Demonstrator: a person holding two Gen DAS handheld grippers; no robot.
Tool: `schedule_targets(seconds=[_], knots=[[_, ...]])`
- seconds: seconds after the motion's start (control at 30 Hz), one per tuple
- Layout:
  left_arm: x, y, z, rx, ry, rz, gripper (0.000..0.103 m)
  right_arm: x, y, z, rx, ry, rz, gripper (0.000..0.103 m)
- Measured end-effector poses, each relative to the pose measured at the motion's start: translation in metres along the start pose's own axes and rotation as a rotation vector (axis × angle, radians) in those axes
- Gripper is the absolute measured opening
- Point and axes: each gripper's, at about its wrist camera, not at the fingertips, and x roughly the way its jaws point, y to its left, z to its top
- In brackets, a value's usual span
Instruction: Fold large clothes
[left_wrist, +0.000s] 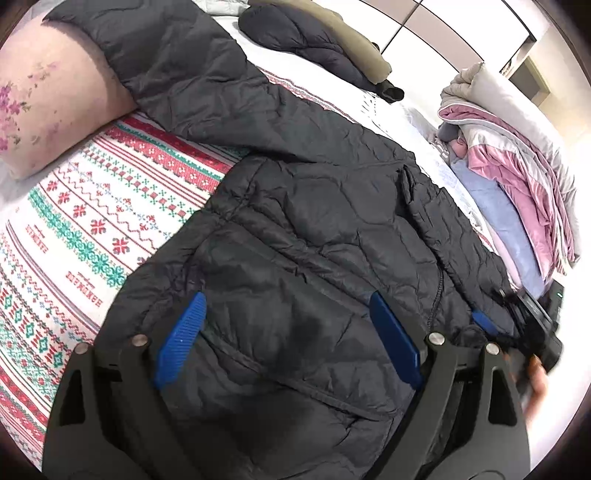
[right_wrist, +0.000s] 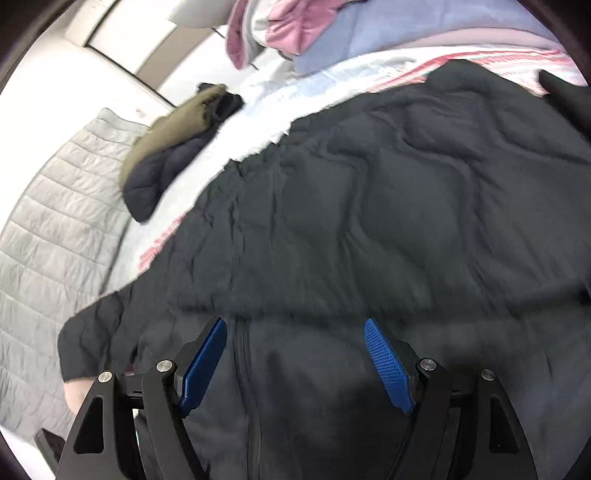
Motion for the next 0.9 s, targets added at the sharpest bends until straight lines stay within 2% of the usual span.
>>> schedule_targets(seconds=[0.07, 0.17, 0.23, 0.33, 0.4, 0.5, 0.6, 0.63, 0.77, 0.87, 0.9], knots=[[-0.002, 0.0, 0.001, -0.004, -0.013, 0.01, 0.09, -0.017, 0.003, -0.018, 0.03, 0.053, -0.018, 0.078], [-0.005, 0.004, 0.003, -0.012, -0.029, 0.019, 0.09, -0.06, 0.015, -0.053, -0.013, 0.064, -0.006, 0.078], [-0.007, 0.007, 0.005, -0.015, -0.045, 0.033, 0.09, -0.085, 0.024, -0.081, -0.026, 0.072, 0.049, 0.078], [-0.011, 0.015, 0.01, -0.024, -0.071, 0.059, 0.09, -0.109, 0.033, -0.115, 0.008, 0.105, 0.184, 0.081], [-0.02, 0.024, 0.017, -0.05, -0.101, 0.07, 0.09, -0.115, 0.038, -0.132, -0.019, 0.079, 0.205, 0.083], [-0.041, 0.04, 0.029, -0.065, -0.171, 0.091, 0.09, -0.101, 0.039, -0.155, -0.135, 0.062, 0.17, 0.084], [-0.063, 0.06, 0.053, -0.072, -0.264, 0.182, 0.09, -0.07, 0.022, -0.158, -0.119, 0.154, 0.06, 0.084], [-0.072, 0.07, 0.065, -0.095, -0.3, 0.224, 0.09, -0.065, 0.016, -0.154, -0.1, 0.151, 0.048, 0.084], [-0.089, 0.111, 0.123, -0.232, -0.337, 0.291, 0.09, -0.079, -0.003, -0.145, -0.011, 0.093, 0.054, 0.084], [-0.086, 0.129, 0.162, -0.285, -0.343, 0.436, 0.09, -0.092, -0.005, -0.143, -0.015, 0.072, 0.078, 0.084], [-0.083, 0.132, 0.172, -0.276, -0.351, 0.46, 0.09, -0.092, -0.004, -0.141, -0.021, 0.068, 0.077, 0.084]])
